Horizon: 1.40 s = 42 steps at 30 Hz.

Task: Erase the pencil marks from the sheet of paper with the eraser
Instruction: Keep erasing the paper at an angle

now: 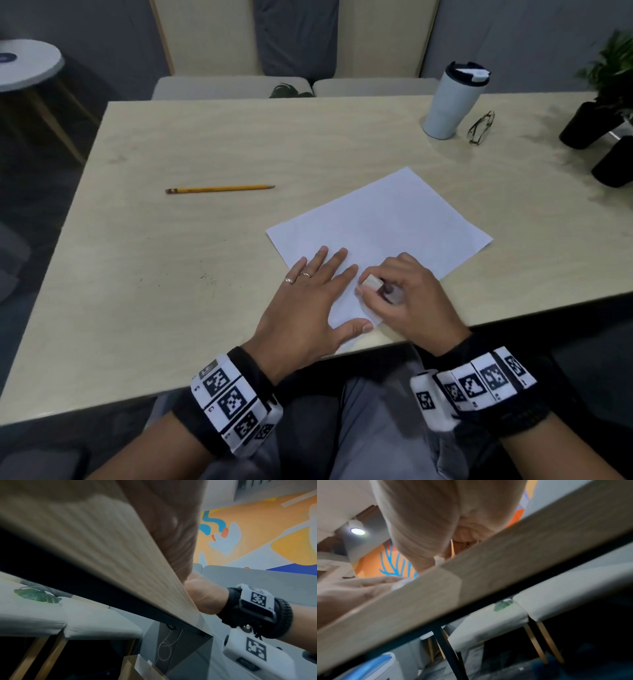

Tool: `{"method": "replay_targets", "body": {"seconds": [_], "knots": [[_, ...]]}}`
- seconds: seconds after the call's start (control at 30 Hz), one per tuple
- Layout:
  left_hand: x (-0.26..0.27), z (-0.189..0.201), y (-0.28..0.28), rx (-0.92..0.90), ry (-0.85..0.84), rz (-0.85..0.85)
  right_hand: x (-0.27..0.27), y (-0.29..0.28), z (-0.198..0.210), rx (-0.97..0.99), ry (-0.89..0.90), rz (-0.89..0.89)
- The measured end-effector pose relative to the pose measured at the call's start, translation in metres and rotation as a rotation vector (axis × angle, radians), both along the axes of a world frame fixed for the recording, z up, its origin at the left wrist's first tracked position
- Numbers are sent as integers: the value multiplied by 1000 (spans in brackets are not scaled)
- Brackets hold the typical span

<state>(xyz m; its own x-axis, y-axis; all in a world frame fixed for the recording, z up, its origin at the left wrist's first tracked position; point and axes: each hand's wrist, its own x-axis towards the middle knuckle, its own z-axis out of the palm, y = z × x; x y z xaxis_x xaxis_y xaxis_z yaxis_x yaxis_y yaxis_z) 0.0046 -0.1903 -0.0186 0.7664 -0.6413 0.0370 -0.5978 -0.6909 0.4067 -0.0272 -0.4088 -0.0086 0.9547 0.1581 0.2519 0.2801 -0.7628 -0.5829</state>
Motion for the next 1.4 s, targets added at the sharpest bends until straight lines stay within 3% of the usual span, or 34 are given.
{"method": "replay_targets", "body": {"seconds": [0.1,0.23,0.37,0.53,0.67,0.8,0.87,0.97,1.1,1.23,1.33,1.4], "knots": [[0,1,-1,-3,5,8,13,-17,4,9,7,-98],[0,0,-1,14,13,9,6,-7,6,123,25,-35],[1,0,-1,42,17,8,11,-24,6,134,139,-138],[0,2,0,47,30,1,25,-45,11,471,64,-321],[-5,12,-4,98,69,51,34,-50,-4,349,112,-399],[-28,19,-45,116,-33,186,38,-48,-11,257,40,-504],[-44,18,-79,80,-33,100,39,-51,-12,287,38,-543],[-56,18,-117,190,-30,-20,41,-58,-10,384,58,-575],[-59,6,-101,226,-41,-40,36,-66,-4,306,57,-579],[-65,-3,-36,242,-103,131,34,-61,-5,303,66,-620],[-58,4,-1,349,-31,393,36,-58,-6,331,60,-634],[-56,11,2,354,8,443,35,-57,-6,336,50,-630]]}}
